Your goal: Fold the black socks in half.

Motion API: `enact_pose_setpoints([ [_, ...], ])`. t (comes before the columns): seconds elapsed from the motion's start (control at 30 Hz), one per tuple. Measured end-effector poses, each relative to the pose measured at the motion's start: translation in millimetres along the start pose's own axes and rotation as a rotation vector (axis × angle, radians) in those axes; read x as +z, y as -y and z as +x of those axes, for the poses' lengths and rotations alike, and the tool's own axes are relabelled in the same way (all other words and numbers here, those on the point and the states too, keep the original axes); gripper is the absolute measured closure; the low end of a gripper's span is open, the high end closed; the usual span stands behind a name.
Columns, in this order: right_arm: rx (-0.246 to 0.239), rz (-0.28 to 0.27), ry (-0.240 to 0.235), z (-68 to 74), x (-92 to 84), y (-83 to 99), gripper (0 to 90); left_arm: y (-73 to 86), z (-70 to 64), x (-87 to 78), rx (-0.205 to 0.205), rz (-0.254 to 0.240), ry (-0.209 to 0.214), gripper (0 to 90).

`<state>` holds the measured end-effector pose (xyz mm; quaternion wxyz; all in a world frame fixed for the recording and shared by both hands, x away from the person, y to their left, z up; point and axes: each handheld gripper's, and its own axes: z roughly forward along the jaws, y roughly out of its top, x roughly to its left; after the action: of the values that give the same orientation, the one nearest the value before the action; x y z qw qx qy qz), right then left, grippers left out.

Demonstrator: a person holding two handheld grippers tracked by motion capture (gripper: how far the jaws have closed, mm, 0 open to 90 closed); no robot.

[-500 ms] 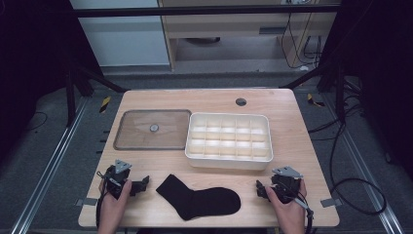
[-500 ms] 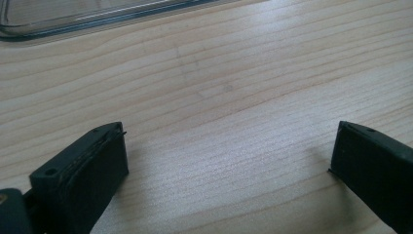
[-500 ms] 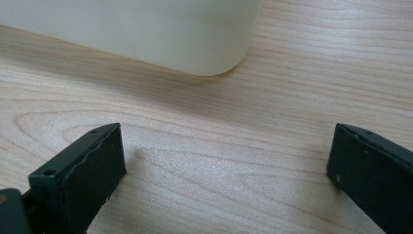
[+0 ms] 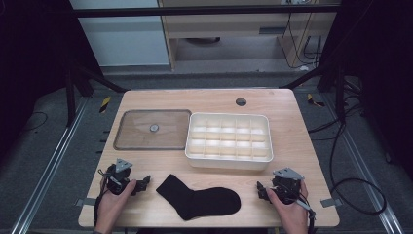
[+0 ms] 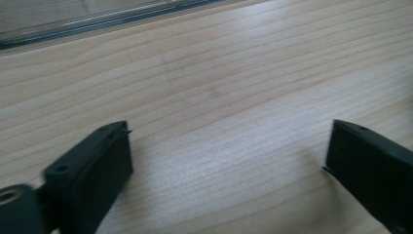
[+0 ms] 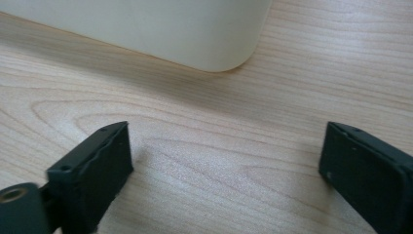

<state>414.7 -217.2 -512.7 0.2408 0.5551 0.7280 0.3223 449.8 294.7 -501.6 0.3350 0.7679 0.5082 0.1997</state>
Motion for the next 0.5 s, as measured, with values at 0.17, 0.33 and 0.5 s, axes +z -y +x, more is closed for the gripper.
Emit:
enact_pose_setpoints([
  [0.17, -0.032, -0.007, -0.026, 8.1, -10.7, -5.1, 20.5, -1.3, -6.6, -14.1, 0.027, -0.022, 0.03, 9.2],
  [0.33, -0.138, 0.031, -0.064, 30.6, -28.5, -16.0, 26.4, 0.4, -17.2, -32.0, 0.056, -0.049, 0.062, 10.9],
  [0.5, -0.194, 0.1, -0.191, 48.3, -40.9, -35.5, 41.0, -11.7, -35.0, -41.7, 0.13, -0.006, 0.096, 14.7],
])
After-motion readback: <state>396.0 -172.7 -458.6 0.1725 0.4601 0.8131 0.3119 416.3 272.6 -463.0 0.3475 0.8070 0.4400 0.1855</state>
